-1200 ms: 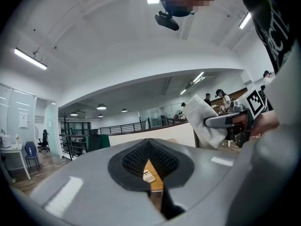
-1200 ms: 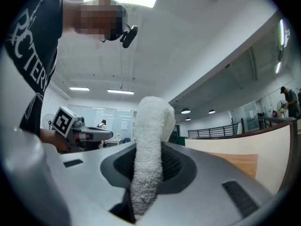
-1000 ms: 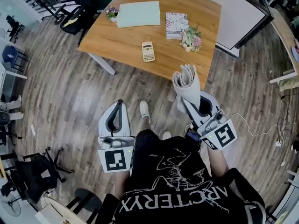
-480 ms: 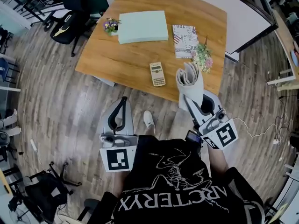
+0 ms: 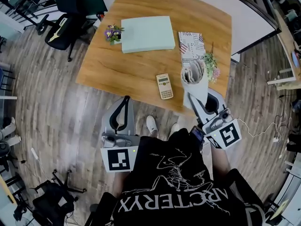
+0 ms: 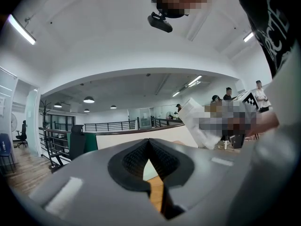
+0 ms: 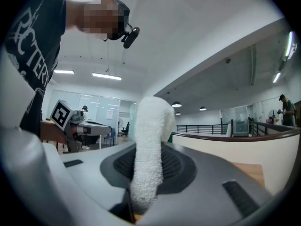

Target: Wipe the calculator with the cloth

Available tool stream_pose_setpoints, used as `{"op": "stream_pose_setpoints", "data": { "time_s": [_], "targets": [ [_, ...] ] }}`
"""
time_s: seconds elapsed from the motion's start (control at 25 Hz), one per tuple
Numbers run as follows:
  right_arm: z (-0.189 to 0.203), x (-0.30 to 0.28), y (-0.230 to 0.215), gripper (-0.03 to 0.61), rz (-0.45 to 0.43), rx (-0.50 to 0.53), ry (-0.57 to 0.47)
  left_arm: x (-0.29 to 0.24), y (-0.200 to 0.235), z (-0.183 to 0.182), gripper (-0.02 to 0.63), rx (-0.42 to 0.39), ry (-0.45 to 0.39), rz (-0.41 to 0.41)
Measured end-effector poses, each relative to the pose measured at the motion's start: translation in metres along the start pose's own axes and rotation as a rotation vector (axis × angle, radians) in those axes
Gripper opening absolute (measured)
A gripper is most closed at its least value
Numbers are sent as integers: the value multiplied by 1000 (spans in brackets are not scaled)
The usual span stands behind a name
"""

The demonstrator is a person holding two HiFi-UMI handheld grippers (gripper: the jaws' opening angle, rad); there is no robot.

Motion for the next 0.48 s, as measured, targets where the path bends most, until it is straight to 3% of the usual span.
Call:
{"op": "stream_pose_setpoints", "data": {
  "time_s": [0.2,0.48],
  "targets": [
    [10,-17,-19,92,-27,93,65,-12,-4,-4,9,7,13,-15],
    [31,-46,-38,92,-129,293,217,-16,-14,-9,9,15,30,-82]
  ]
}}
Point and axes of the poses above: the fingertips, and each gripper's own axes: x backward along the fingers, y to its left, z out of its underside, the point moved 7 cm from there along x, backward along the fingers, and after that the axes turned 13 degrees about y, right-handed, at the moved point
